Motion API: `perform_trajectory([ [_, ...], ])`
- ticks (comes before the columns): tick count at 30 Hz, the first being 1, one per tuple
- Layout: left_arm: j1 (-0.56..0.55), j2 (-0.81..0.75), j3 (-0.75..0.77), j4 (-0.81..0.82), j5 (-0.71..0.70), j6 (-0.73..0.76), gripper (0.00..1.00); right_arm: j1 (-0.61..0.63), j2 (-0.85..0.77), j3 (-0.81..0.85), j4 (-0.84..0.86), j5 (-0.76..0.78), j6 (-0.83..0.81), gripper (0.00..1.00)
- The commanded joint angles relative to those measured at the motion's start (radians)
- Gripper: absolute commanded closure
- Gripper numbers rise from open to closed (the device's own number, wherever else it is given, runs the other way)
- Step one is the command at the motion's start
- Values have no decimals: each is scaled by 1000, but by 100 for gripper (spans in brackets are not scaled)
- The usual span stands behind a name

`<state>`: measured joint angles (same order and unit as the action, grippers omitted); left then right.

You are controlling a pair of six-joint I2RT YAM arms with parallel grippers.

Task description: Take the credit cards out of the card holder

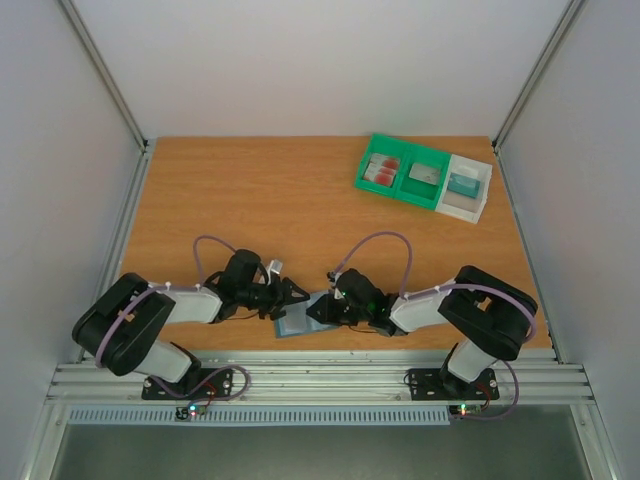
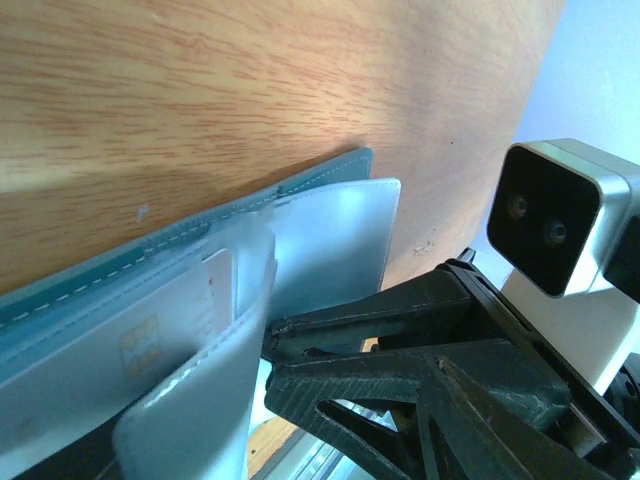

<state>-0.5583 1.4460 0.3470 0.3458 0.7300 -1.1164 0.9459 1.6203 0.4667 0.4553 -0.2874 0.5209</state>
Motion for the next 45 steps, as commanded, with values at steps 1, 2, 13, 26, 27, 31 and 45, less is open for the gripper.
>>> perform_trajectory([
  [1,-20,33,21,107,3,-28,45,8,-39,-33,50,31,5,82],
  [2,-24,36,25,108,1,-30,45,8,-55,-41,46,39,5,82],
  [13,-73,67,88,125,-11,-49,46,8,-377,-106,-192,219,-24,79],
  [26,-84,139,91,221,3,-83,46,8,-493,-68,-378,281,-73,80],
  [27,-85,137,89,219,-1,-82,46,8,-495,-62,-386,281,-77,79],
  [31,-84,113,94,170,-19,-61,46,8,-492,-28,-429,271,-98,79],
  [45,-75,-13,149,-109,-103,79,46,31,-535,85,-545,225,-149,77],
])
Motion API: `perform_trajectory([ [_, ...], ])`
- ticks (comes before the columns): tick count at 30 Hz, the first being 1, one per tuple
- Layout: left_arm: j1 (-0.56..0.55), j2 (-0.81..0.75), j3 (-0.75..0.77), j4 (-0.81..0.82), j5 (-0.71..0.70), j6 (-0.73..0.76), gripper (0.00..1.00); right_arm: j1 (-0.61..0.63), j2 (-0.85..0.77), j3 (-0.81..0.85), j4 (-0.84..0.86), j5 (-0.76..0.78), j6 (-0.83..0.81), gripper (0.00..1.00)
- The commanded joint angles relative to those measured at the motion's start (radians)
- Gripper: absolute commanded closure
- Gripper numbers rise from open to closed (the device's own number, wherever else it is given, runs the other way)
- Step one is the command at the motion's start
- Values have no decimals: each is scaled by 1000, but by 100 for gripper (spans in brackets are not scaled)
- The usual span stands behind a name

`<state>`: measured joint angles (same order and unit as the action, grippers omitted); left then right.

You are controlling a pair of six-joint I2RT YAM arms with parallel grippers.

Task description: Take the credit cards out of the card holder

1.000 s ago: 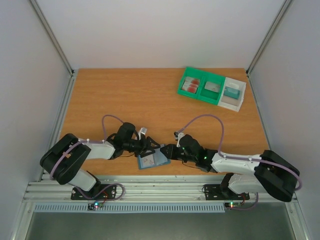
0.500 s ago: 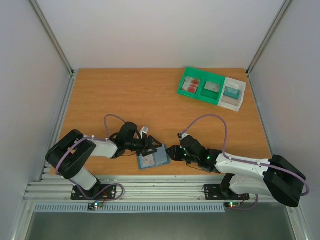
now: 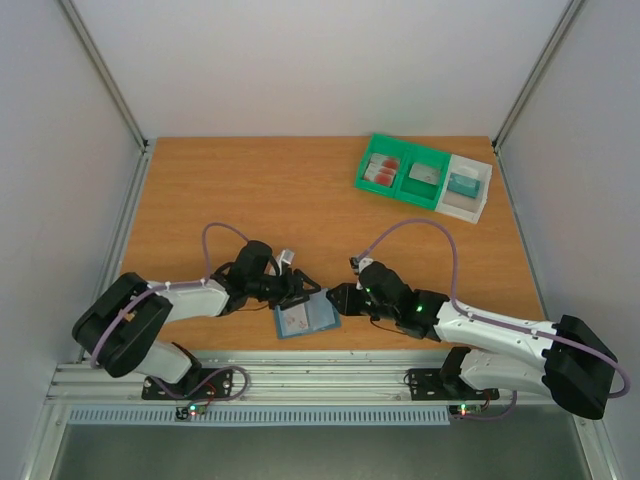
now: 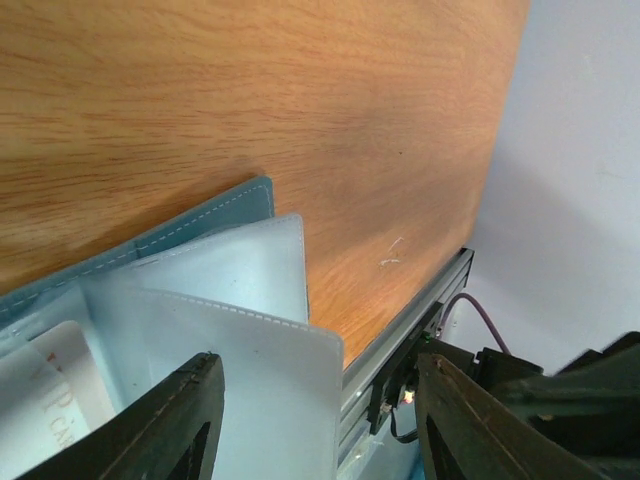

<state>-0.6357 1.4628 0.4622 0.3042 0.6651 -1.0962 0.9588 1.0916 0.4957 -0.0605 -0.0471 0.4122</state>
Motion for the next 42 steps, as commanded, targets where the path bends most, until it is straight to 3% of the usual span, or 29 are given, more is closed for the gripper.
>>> perform_trajectory([
  [1,1,-22,35,-61,-35,62,46,23,-2,66,-31,-21,-44,77],
  [10,-13,69,58,35,-4,18,49,59,37,99,26,-112,-74,78],
  [17,-13,99,81,57,-2,2,49,93,197,124,32,-88,-62,84],
  [29,32,-104,59,-231,-153,75,50,93,381,42,99,-7,12,89],
  [35,47,-217,33,-437,-243,149,49,93,374,6,71,37,48,89],
  [42,69,-303,-11,-530,-261,186,52,93,325,69,68,-25,-32,87],
])
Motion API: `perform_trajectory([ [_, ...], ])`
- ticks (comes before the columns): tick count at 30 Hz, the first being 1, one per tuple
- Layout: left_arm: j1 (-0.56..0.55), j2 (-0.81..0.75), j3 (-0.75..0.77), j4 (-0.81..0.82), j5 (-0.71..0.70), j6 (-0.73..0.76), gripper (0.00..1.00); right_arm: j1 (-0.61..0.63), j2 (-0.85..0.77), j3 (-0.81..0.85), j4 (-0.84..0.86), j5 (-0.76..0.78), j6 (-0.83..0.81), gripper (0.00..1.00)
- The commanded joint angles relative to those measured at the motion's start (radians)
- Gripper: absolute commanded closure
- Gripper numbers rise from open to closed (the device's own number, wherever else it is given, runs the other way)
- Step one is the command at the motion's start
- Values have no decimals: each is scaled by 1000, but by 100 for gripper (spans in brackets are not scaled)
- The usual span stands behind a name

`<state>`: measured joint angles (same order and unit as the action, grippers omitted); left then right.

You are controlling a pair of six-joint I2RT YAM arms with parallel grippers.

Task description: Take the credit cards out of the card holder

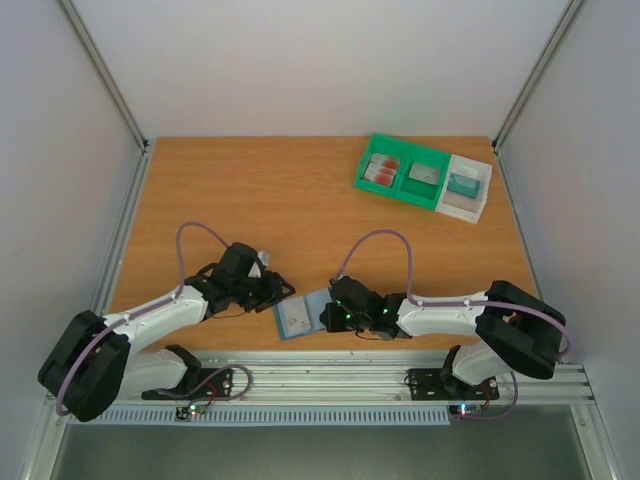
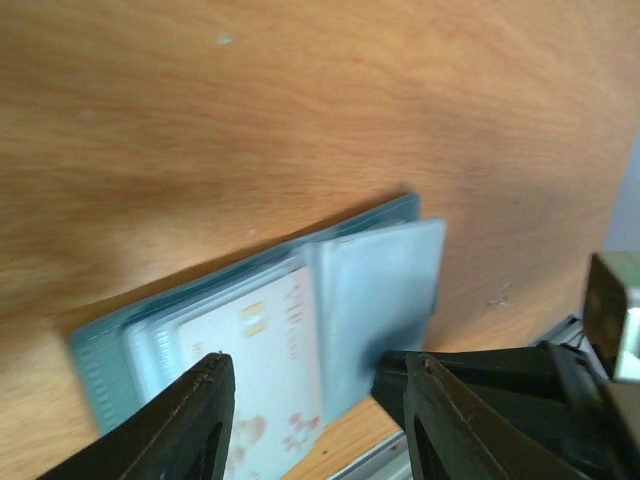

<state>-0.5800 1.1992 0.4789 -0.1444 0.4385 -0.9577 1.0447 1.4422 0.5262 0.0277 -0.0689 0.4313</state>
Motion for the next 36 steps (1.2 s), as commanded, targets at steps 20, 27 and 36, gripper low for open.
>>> perform_trajectory([
  [20,32,-24,-97,-25,-7,112,79,-57,166,151,40,-153,-78,86],
  [27,34,58,-82,26,-2,127,88,-58,202,143,64,-196,-74,85],
  [36,36,127,-30,-6,-38,180,91,-61,222,123,112,-198,-35,89],
])
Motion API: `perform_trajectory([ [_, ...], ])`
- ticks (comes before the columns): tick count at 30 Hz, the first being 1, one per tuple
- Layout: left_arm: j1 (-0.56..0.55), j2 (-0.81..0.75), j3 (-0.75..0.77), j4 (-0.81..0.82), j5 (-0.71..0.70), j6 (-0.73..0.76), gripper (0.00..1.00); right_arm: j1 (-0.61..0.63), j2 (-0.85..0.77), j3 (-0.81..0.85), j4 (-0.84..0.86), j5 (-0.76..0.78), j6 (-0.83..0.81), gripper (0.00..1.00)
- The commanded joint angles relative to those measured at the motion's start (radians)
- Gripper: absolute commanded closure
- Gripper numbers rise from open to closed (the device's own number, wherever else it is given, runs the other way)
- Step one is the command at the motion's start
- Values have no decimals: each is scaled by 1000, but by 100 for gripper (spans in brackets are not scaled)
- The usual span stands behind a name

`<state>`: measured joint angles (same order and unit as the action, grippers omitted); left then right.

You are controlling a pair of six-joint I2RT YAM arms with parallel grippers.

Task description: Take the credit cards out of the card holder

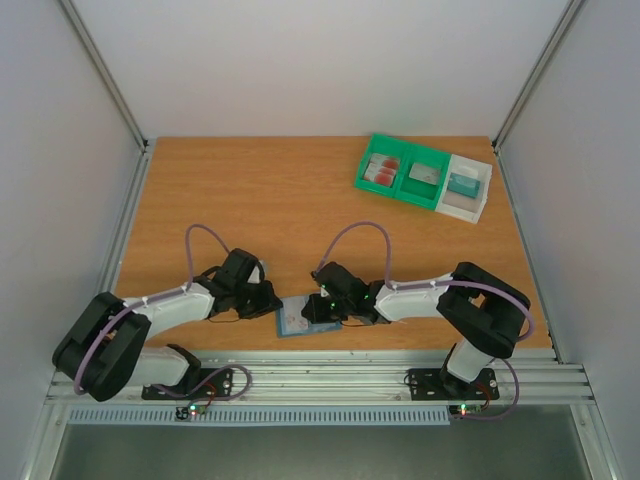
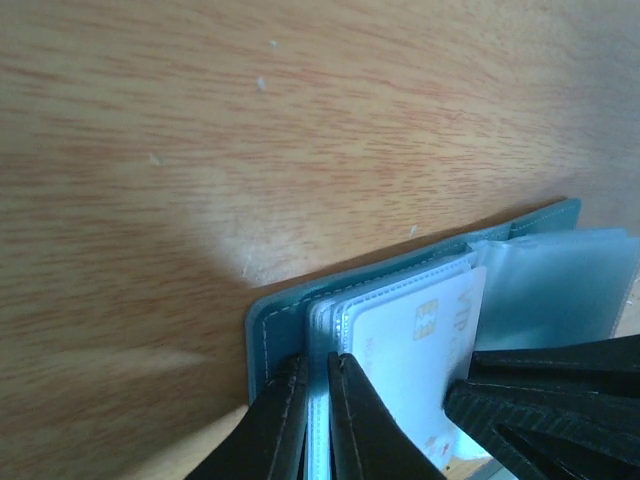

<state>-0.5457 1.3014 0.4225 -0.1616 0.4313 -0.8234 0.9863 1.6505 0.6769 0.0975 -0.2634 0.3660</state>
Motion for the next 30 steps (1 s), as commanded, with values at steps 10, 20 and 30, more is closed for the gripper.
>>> perform_trajectory([
  [10,1,25,14,21,-41,54,90,-41,-35,-142,195,-32,96,99],
  [20,1,30,27,5,-39,66,90,-53,-64,-157,174,-32,92,99],
  [30,1,25,28,6,-38,79,90,-84,-81,-123,80,-94,40,99],
])
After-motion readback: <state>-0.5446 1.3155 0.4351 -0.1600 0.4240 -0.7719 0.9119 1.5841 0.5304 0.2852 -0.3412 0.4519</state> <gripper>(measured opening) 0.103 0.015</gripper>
